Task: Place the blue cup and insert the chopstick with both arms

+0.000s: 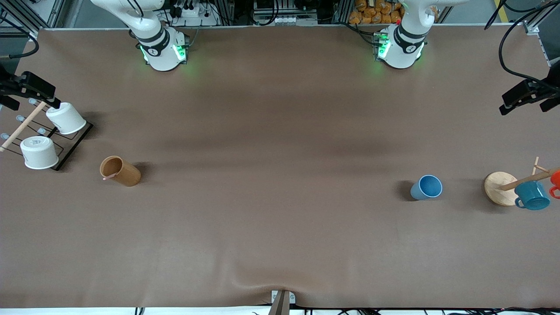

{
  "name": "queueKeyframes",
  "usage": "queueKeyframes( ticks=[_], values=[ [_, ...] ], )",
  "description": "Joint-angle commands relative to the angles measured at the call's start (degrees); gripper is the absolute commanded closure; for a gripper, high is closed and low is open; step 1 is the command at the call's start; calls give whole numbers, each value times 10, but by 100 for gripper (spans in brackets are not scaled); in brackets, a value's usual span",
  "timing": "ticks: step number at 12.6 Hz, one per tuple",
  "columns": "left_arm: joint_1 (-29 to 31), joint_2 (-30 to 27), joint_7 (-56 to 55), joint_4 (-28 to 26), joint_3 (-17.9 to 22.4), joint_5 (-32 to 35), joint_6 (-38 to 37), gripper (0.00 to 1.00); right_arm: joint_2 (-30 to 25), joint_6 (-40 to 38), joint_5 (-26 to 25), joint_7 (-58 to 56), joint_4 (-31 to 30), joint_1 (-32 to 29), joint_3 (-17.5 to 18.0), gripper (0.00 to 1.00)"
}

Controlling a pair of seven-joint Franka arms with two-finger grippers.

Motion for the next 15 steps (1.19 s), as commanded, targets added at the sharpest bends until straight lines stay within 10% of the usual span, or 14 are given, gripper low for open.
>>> queueKeyframes(
  ticks=[1, 15],
  values=[
    [-8, 4, -12, 6, 4, -2, -1, 0, -3, 0, -8, 7, 1, -2, 2, 0],
    [-1, 83, 8, 0, 0, -2, 45, 0, 75, 54, -7, 6, -5, -11, 2, 0]
  ],
)
